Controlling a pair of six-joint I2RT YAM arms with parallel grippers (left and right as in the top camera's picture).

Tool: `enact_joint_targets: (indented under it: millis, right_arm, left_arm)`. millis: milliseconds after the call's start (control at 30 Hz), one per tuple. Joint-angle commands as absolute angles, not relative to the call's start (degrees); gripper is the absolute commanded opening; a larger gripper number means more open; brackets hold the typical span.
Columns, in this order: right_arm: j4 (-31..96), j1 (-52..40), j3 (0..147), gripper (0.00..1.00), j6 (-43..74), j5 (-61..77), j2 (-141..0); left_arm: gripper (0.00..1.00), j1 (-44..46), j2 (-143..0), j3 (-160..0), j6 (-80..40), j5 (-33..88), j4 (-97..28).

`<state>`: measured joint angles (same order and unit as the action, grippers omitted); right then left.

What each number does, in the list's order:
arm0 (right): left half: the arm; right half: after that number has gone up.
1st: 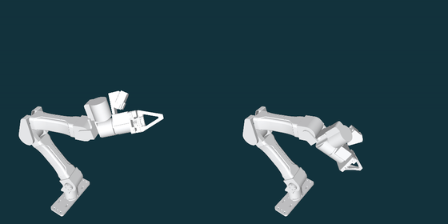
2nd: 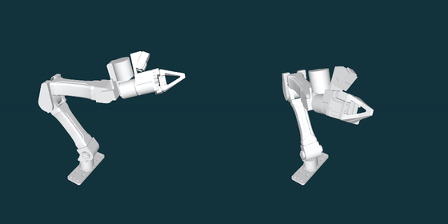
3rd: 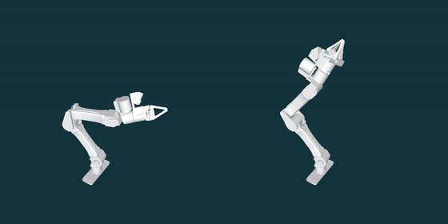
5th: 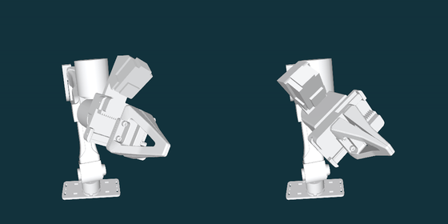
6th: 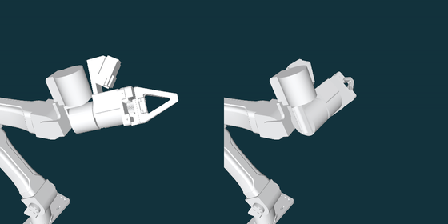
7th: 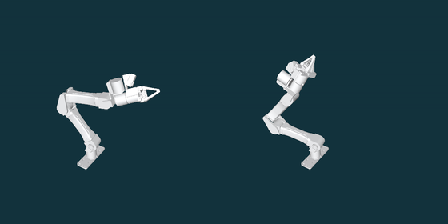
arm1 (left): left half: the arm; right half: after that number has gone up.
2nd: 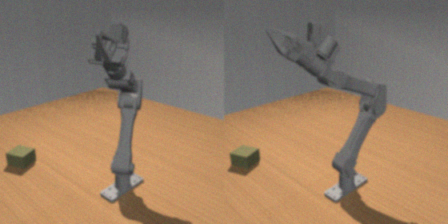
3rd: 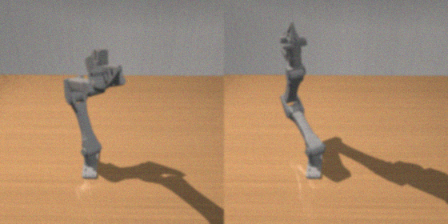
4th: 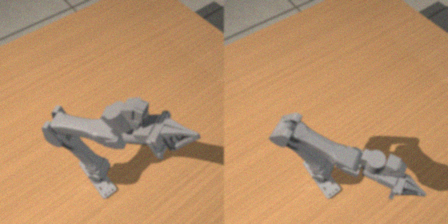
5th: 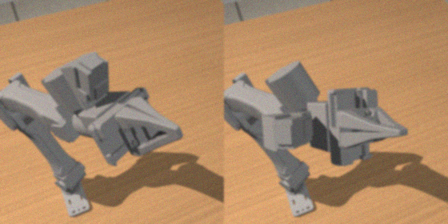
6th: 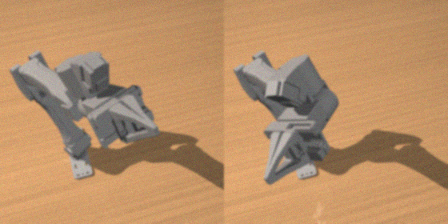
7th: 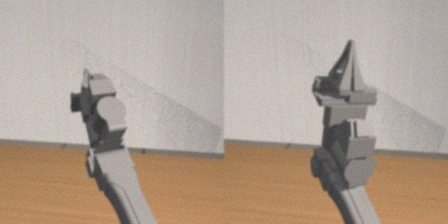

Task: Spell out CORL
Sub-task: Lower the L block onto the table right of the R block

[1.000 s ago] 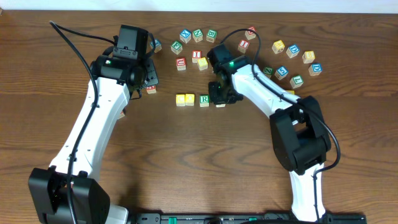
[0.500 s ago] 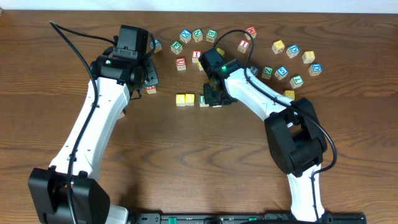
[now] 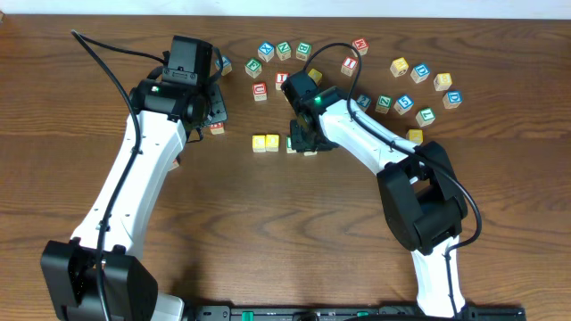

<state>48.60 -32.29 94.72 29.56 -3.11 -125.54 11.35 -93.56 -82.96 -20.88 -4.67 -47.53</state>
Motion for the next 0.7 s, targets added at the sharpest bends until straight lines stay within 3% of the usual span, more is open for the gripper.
enact_joint_targets:
  millis: [0, 667]
  right_arm:
    - [49.4, -32.7, 94.3, 0.36, 30.2, -4.1, -124.5]
    - [55.7, -31.6, 102.7, 0.38, 30.2, -4.4, -119.9]
  left_arm:
    - [0.53, 11.3, -94.3, -82.6, -20.2, -5.2, -47.5]
    - [0.53, 11.3, -94.3, -82.5, -20.4, -5.2, -48.3]
